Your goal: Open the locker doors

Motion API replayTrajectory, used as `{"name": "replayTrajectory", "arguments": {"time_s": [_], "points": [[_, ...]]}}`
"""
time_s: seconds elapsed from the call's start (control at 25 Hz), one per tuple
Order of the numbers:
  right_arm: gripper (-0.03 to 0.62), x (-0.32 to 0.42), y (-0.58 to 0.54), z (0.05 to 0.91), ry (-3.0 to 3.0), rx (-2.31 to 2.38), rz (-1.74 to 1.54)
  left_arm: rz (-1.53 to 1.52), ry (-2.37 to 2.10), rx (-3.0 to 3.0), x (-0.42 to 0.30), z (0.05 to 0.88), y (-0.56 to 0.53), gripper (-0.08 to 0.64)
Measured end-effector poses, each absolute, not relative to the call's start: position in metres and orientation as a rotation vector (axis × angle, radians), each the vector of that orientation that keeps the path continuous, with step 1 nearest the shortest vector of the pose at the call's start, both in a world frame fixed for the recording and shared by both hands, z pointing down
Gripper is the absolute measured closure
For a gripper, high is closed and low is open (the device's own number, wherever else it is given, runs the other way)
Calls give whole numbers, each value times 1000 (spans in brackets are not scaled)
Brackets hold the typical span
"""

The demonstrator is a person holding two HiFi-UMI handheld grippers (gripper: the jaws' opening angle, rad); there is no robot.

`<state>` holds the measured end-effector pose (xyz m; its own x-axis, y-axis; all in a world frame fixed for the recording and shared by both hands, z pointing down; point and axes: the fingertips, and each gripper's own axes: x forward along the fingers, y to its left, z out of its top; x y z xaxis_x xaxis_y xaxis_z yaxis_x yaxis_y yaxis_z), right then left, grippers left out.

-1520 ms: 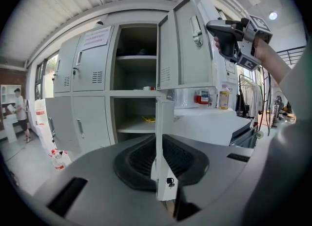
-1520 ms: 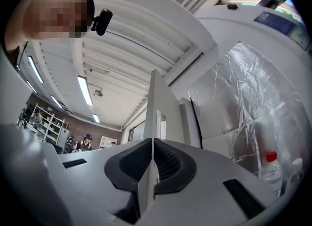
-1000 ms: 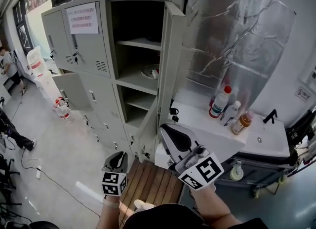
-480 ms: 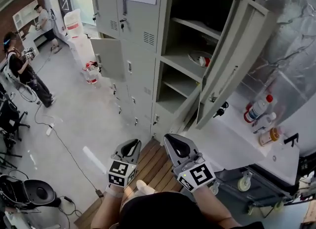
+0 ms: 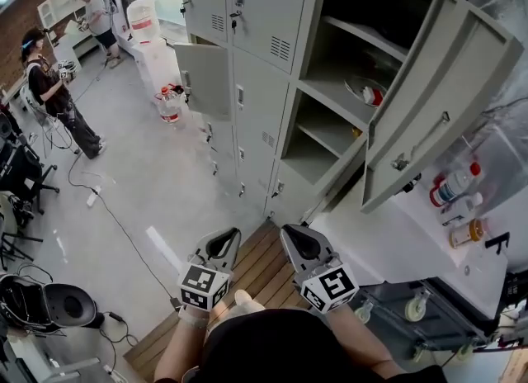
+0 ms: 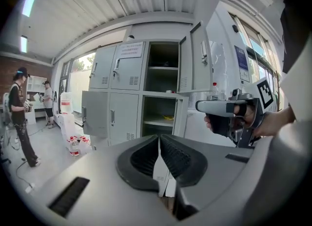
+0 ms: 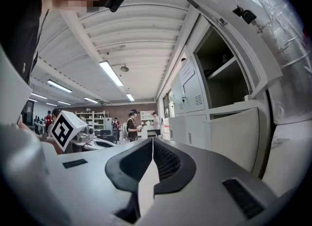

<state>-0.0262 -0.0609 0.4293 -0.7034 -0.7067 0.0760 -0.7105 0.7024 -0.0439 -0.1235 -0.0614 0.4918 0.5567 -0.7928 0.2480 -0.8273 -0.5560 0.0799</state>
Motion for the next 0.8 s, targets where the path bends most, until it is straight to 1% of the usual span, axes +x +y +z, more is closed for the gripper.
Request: {"name": "replayTrajectory", "arguments": {"time_s": [0.8], "points": [[560,-50,-72,459,-2826,1198,207,285,-1346,2593,-153,511,-66,531]]}}
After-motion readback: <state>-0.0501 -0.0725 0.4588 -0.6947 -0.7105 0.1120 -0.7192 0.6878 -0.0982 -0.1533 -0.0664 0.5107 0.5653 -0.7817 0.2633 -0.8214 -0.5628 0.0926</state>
